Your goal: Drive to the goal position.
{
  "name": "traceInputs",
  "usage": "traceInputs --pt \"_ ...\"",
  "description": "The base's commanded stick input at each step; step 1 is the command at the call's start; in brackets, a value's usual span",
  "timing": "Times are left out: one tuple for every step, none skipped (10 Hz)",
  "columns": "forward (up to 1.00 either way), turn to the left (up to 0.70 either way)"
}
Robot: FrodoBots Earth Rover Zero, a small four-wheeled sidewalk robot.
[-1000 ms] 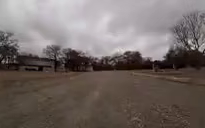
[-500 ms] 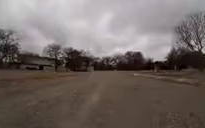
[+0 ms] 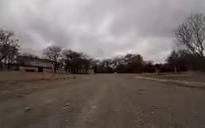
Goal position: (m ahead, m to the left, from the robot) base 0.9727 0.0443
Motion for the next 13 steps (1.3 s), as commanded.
traceInputs --pt "0.70 -0.01" --pt "0.70 -0.01" --pt "0.70 -0.01" --pt "0.70 -0.01" --pt "0.70 -0.01" --pt "0.70 -0.02" --pt "0.70 -0.03" --pt "0.70 -0.18" --pt "0.70 -0.33" --pt "0.70 -0.11" --pt "0.70 -0.01" --pt "0.70 -0.01" --pt "0.70 -0.01"
